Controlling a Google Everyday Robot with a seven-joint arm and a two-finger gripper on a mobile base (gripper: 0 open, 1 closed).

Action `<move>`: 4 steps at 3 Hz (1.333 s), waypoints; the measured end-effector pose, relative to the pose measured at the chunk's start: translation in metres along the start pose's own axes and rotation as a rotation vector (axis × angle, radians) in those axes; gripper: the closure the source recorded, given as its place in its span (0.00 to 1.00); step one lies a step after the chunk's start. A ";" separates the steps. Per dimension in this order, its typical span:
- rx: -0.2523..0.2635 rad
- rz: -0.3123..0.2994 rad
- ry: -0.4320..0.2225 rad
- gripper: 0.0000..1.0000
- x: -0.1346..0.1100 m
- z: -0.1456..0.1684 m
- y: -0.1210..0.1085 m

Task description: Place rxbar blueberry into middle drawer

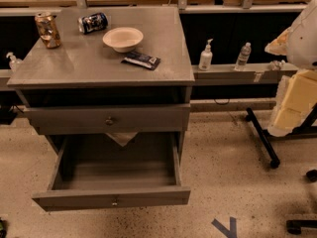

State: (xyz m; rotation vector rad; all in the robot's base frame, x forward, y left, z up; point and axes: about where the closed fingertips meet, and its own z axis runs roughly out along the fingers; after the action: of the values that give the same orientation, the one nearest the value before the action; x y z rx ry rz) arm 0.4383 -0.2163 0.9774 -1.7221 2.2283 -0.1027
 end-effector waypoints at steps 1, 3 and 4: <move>0.000 0.000 0.000 0.00 0.000 0.000 0.000; -0.025 -0.020 -0.148 0.00 -0.068 0.059 -0.067; -0.029 -0.029 -0.280 0.00 -0.148 0.107 -0.123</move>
Offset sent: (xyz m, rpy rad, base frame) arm 0.0810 0.0421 -0.0279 0.1516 -0.0018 0.0744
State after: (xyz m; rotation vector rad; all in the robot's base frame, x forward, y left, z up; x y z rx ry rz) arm 0.6166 -0.0934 0.9382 -1.6687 2.0110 0.1554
